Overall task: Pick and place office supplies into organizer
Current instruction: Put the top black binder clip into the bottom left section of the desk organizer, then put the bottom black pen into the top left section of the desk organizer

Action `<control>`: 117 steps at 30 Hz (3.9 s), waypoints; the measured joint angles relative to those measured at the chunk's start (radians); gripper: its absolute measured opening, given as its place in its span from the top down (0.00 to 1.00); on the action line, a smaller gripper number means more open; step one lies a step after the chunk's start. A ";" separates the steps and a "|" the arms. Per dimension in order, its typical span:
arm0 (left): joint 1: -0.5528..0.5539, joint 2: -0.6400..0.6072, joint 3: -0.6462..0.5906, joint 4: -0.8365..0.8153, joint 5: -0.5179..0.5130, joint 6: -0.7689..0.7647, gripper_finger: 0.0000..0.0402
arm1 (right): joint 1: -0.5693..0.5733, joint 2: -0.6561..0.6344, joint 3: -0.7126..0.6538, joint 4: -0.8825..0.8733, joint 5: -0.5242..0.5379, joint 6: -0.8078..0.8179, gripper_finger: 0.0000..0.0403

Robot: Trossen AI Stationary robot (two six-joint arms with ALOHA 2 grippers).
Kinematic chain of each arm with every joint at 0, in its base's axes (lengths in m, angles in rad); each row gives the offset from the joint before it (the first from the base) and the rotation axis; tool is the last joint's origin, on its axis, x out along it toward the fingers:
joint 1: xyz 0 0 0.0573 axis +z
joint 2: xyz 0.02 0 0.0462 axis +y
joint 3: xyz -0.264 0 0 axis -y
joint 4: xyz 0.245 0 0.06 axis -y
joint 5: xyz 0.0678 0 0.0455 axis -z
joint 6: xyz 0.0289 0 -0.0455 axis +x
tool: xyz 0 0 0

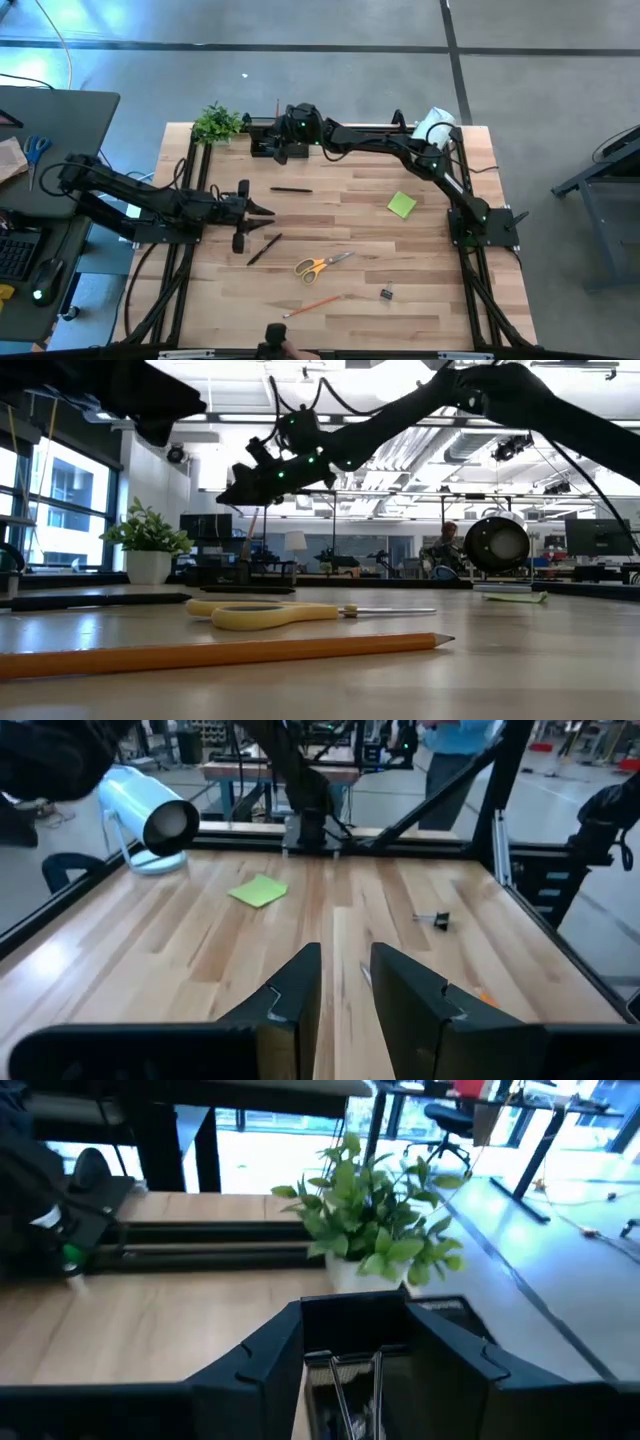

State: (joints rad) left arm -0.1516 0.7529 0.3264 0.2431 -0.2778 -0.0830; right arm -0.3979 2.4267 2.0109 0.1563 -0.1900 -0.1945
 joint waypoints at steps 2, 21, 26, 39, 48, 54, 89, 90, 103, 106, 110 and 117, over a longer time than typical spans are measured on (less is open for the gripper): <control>0.000 -0.013 0.000 -0.002 0.005 0.000 0.80 | -0.004 0.016 0.022 -0.019 0.016 -0.003 0.62; 0.001 -0.033 0.000 -0.007 0.053 -0.005 0.80 | -0.030 0.016 0.030 -0.010 0.112 0.135 0.60; 0.001 -0.043 0.000 -0.047 0.053 -0.009 0.80 | -0.028 0.007 0.029 -0.042 0.084 0.109 0.62; 0.000 -0.043 0.000 -0.098 0.052 -0.039 0.80 | -0.028 -0.201 0.029 -0.780 0.006 -0.072 0.63; 0.001 -0.036 0.000 -0.109 0.050 -0.078 0.80 | -0.008 -0.214 -0.069 -1.112 0.016 -0.071 0.74; 0.001 0.005 0.000 -0.111 0.050 -0.083 0.80 | 0.022 -0.213 -0.184 -1.144 0.015 -0.069 0.82; 0.000 0.092 0.000 -0.075 0.050 -0.111 0.80 | 0.232 -0.494 -0.466 -1.097 0.285 0.134 1.00; 0.000 0.096 0.000 -0.074 0.050 -0.113 0.80 | 0.246 -0.545 -0.533 -1.039 0.283 0.162 0.99; 0.000 0.103 0.000 -0.023 0.050 -0.135 0.80 | 0.578 -1.056 -1.165 -0.595 0.336 0.475 1.00; 0.001 0.110 0.000 -0.017 0.050 -0.135 0.80 | 0.653 -1.064 -1.201 -0.566 0.367 0.498 1.00; 0.001 0.139 0.000 -0.058 0.028 -0.149 0.80 | 0.699 -1.051 -1.234 -0.515 0.498 0.560 0.99; 0.001 0.215 0.000 -0.200 -0.032 -0.249 0.80 | 0.714 -1.051 -1.293 -0.390 0.533 0.564 0.99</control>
State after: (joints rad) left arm -0.1509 0.9678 0.3260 0.0432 -0.3099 -0.3322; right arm 0.3157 1.3752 0.7182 -0.2334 0.3426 0.3698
